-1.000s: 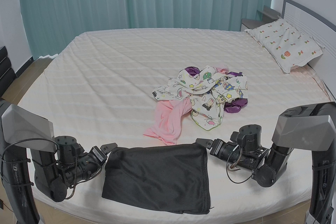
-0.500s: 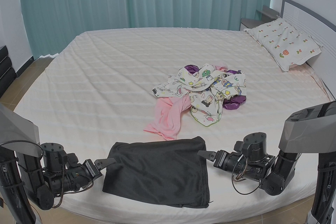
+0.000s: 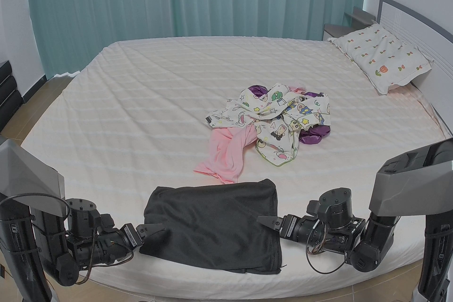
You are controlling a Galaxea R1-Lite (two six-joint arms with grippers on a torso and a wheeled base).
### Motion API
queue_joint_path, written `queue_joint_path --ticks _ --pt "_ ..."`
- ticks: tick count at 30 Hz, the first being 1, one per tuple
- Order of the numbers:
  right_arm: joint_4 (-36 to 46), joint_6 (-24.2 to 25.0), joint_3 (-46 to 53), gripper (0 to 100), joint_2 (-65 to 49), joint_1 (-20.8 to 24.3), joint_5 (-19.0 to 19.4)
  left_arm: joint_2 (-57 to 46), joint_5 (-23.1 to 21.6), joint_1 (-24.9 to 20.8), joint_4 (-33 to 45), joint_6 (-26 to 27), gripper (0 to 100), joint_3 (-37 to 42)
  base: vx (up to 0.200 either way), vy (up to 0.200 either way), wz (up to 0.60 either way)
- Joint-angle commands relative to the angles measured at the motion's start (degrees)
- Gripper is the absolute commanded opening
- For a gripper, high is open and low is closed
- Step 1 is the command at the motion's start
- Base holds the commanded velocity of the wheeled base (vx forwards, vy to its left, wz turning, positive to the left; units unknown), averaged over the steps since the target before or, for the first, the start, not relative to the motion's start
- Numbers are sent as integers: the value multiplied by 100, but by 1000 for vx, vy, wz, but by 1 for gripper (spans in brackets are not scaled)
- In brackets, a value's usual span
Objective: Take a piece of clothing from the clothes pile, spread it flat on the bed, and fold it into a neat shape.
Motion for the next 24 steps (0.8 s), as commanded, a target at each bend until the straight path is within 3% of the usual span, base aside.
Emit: queue_joint_path --ticks 1,3,4,10,16,24 --pt "12 -7 124 100 -20 52 0 94 5 -29 9 -2 100 92 0 0 0" --pt "12 -7 203 100 -28 105 0 94 5 -20 44 -2 100 92 0 0 0" --pt "12 -7 247 100 -37 105 0 85 22 -20 53 -2 0 92 0 0 0" --pt "3 -33 493 100 -116 193 17 -73 58 -29 431 68 0 92 0 0 0" --pt "3 -51 607 100 -116 307 52 -530 58 -169 1389 622 0 84 0 0 0" --pt "-14 -420 853 100 -143 413 202 -451 66 -160 1389 666 0 84 0 0 0"
